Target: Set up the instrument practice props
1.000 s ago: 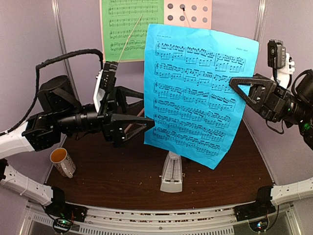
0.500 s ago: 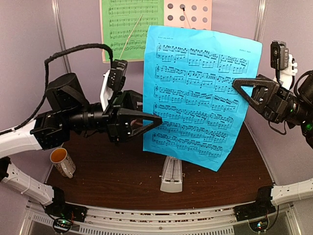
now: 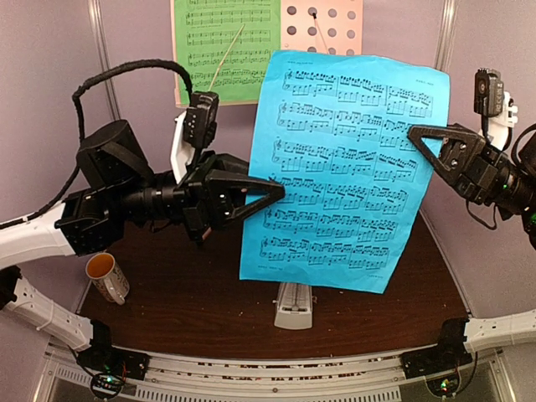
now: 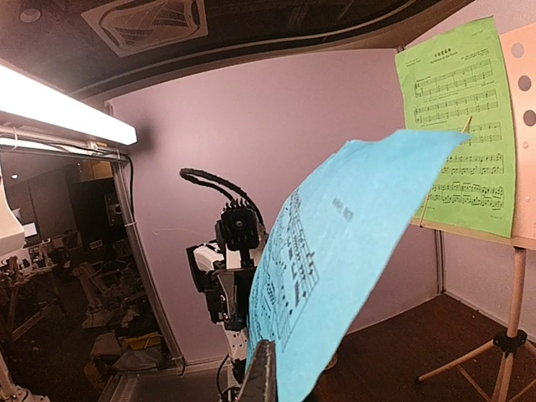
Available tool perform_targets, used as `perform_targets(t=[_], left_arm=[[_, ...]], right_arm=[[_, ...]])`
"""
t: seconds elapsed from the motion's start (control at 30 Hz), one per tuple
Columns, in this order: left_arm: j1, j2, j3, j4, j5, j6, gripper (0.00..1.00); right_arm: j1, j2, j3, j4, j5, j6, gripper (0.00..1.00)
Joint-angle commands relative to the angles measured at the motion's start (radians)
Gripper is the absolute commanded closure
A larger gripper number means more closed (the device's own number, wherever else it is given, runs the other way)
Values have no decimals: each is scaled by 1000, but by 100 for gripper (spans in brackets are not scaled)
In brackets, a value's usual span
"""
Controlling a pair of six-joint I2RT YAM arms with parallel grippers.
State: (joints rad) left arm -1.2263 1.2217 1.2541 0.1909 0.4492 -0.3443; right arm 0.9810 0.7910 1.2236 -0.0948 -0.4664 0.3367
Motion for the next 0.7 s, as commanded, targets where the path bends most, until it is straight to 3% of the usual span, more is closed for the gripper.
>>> perform_targets(t=[0.0,0.1,0.3,0.37,0.47,0.67], left_arm=[[-6,35,82,28,-18,-7,89],[-6,56,123,-6,-34,-2,99],[-6,76,167,-37,-97,10,100],[-6,90,195,-65,-114,35,100],[-4,117,289,-160,-166,124,100],[42,174,476,-296,-178,267,100]], right_arm=[[-21,-1,3,1,14,-13,100],[-47,0,8,-6,18,-17,100],[-129,14,29,-55,69,-32,100],[-158,20,29,-39,82,-21,91],[-197,44,48,-16,105,-15,70],[-281,125,146,72,135,-10,56]])
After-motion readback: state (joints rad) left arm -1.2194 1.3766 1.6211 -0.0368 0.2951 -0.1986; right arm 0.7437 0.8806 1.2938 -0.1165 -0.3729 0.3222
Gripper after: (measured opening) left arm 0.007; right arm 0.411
